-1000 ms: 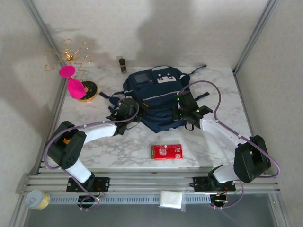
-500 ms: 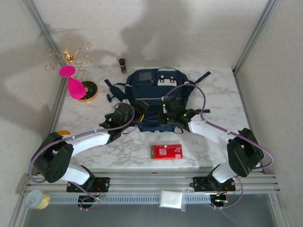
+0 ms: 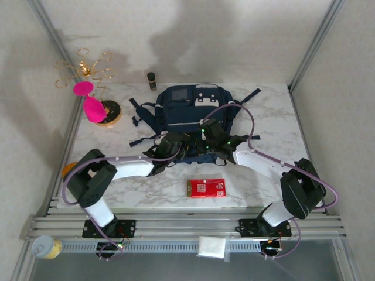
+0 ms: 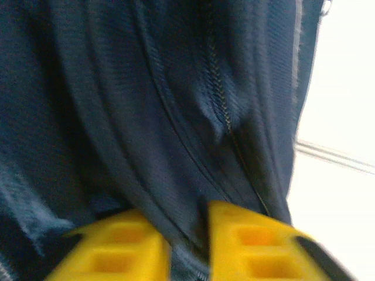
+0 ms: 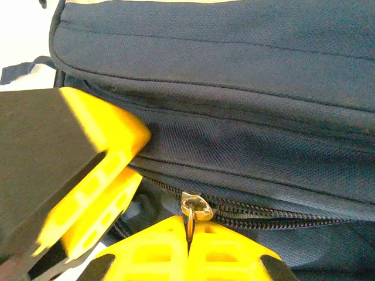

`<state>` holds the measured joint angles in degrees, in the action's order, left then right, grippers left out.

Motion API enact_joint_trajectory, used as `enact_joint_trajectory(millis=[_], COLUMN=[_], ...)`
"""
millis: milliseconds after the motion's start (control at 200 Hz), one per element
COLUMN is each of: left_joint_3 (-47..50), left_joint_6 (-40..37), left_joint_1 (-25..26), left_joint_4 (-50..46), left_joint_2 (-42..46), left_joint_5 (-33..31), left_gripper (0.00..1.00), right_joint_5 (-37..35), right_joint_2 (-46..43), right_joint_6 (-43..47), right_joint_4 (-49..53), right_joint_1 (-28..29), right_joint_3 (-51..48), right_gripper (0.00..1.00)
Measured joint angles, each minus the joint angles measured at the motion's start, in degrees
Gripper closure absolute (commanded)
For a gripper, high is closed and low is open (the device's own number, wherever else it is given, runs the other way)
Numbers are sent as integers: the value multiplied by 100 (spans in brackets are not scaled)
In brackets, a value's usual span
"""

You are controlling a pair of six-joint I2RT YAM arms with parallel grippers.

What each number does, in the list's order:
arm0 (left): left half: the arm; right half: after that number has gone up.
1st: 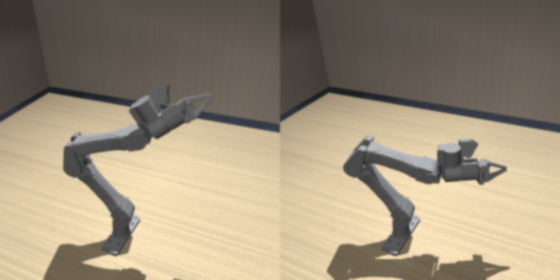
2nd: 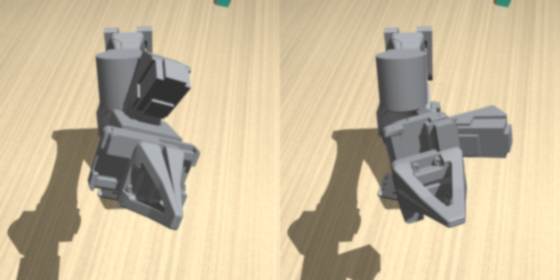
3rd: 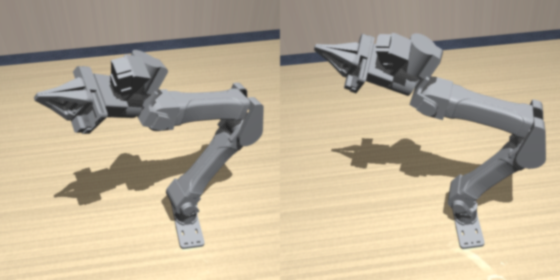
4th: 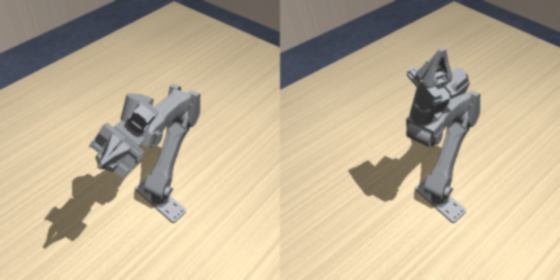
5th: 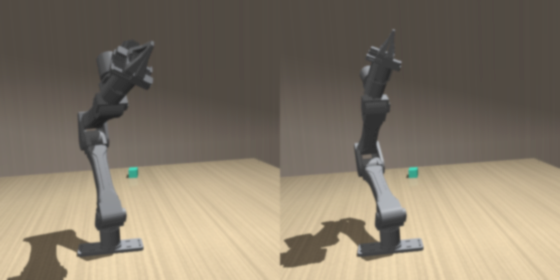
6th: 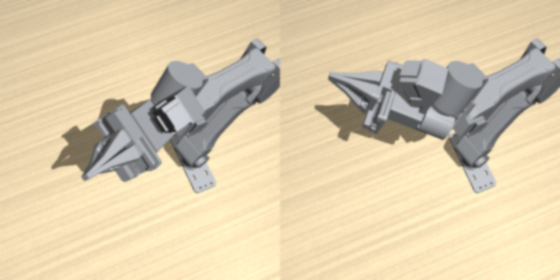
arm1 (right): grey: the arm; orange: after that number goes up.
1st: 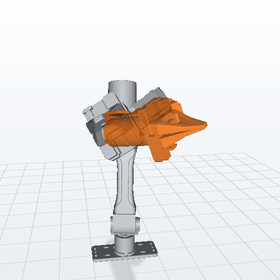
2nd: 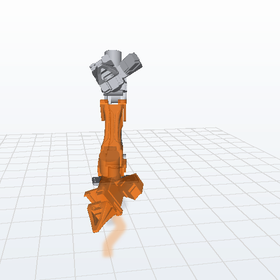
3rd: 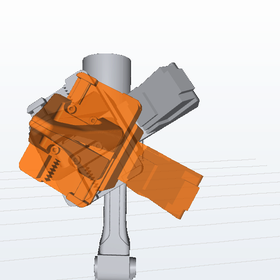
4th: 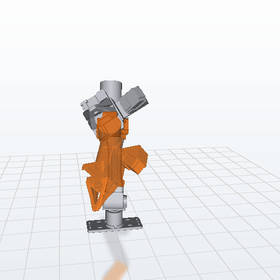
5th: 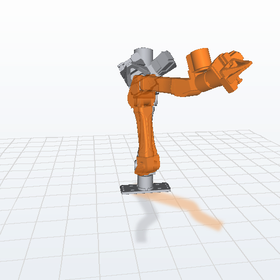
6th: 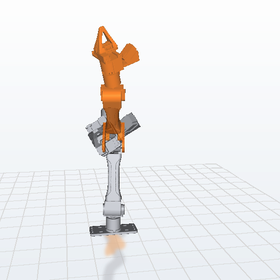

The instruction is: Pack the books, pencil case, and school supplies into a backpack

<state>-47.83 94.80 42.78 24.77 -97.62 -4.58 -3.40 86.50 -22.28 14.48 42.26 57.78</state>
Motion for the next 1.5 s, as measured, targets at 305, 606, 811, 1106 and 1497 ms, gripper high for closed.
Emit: enact_joint_trajectory(millis=[305, 606, 811, 1106, 1497], left_joint_3=[31, 334, 321, 831, 118], left_joint_6=[-352, -2188, -2970, -2004, -562], left_joint_1=[-120, -1615, -2221, -887, -20], left_joint_4=[-417, -1200, -1432, -791, -562], left_joint_2=[409, 1239, 1303, 1993, 619], left_joint_5=[-267, 1213, 1639, 1211, 264], left_gripper=[100, 100, 46, 35, 75], right_joint_5=[-393, -144, -87, 9, -15], right_joint_2=[-105, -739, -256, -90, -90], right_joint_6=[0, 26, 28, -173, -197], right_joint_4=[125, -74, -28, -177, -376], right_joint_1=[-7, -584, -260, -133, -122], right_joint_3=[-153, -566, -59, -90, -317], right_gripper=[100, 100, 100, 100, 100])
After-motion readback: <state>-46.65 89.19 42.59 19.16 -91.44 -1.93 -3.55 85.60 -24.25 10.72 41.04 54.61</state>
